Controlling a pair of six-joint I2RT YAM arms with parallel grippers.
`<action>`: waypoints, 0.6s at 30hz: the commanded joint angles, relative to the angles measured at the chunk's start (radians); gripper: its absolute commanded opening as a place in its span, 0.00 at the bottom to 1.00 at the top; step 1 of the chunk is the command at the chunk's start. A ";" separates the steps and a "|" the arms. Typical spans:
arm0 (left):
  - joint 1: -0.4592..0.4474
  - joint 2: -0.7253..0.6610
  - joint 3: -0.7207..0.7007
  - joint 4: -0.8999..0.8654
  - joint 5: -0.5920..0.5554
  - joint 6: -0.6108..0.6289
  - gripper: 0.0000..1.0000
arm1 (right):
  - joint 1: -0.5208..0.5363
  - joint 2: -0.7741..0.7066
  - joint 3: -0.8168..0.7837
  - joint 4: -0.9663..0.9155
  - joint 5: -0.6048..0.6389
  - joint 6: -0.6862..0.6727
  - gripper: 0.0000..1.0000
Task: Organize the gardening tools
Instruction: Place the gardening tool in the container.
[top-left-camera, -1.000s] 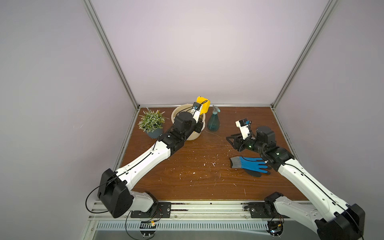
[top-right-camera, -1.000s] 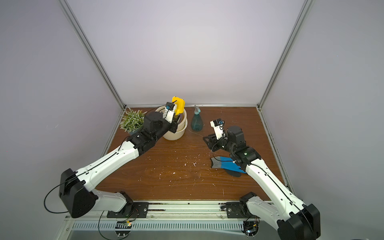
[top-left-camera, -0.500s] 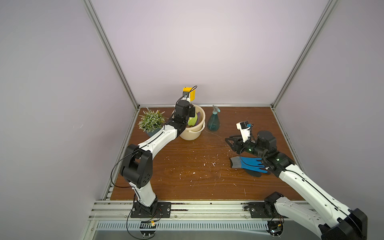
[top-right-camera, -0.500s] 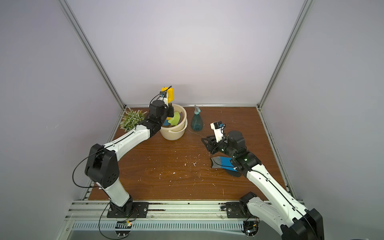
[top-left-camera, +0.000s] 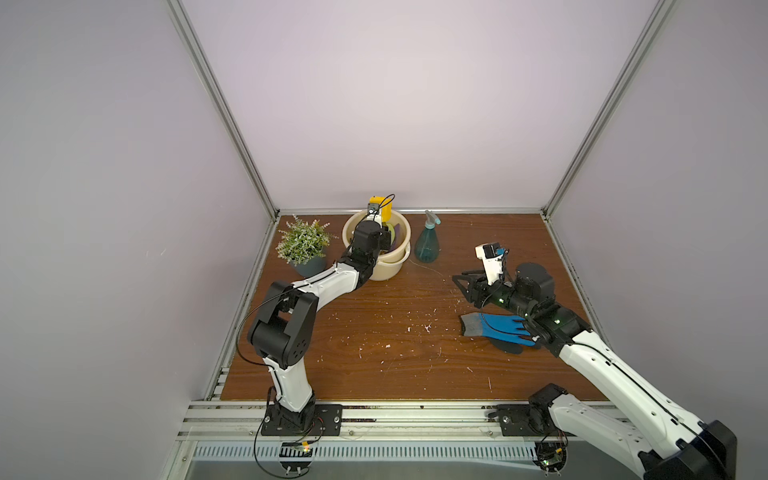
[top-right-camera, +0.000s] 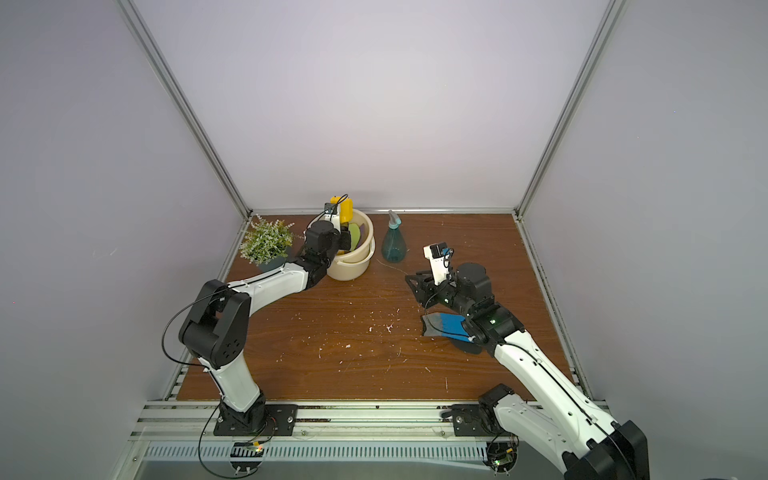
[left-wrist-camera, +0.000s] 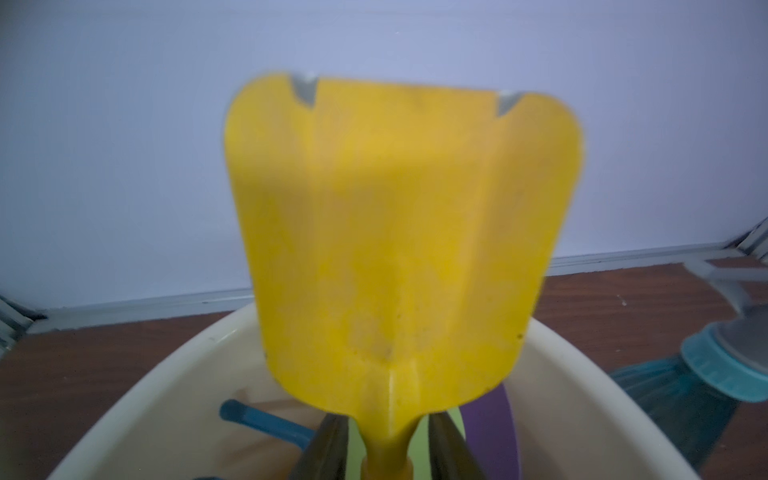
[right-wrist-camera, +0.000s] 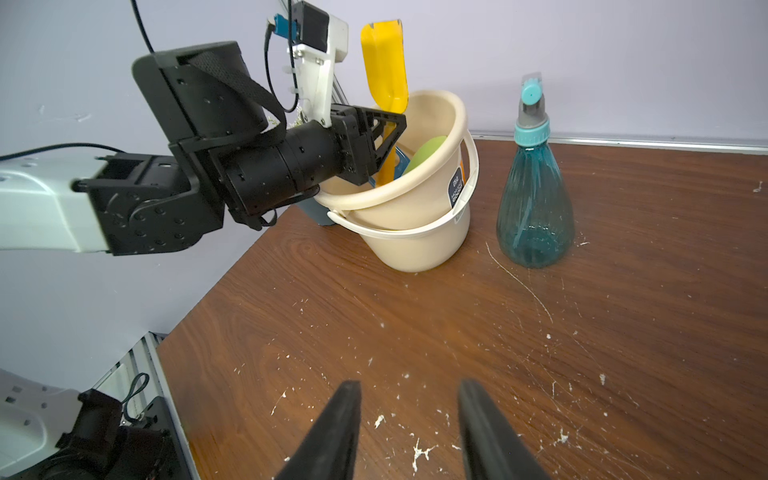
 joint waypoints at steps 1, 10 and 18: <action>-0.001 -0.007 0.002 0.080 0.002 0.001 0.50 | 0.003 -0.006 0.011 0.032 0.005 0.005 0.45; -0.005 -0.062 0.054 0.018 0.022 0.042 0.65 | 0.003 0.024 0.007 0.060 -0.003 0.009 0.45; -0.010 -0.209 0.079 -0.175 0.050 0.028 0.67 | -0.007 0.083 0.035 0.062 0.096 0.001 0.56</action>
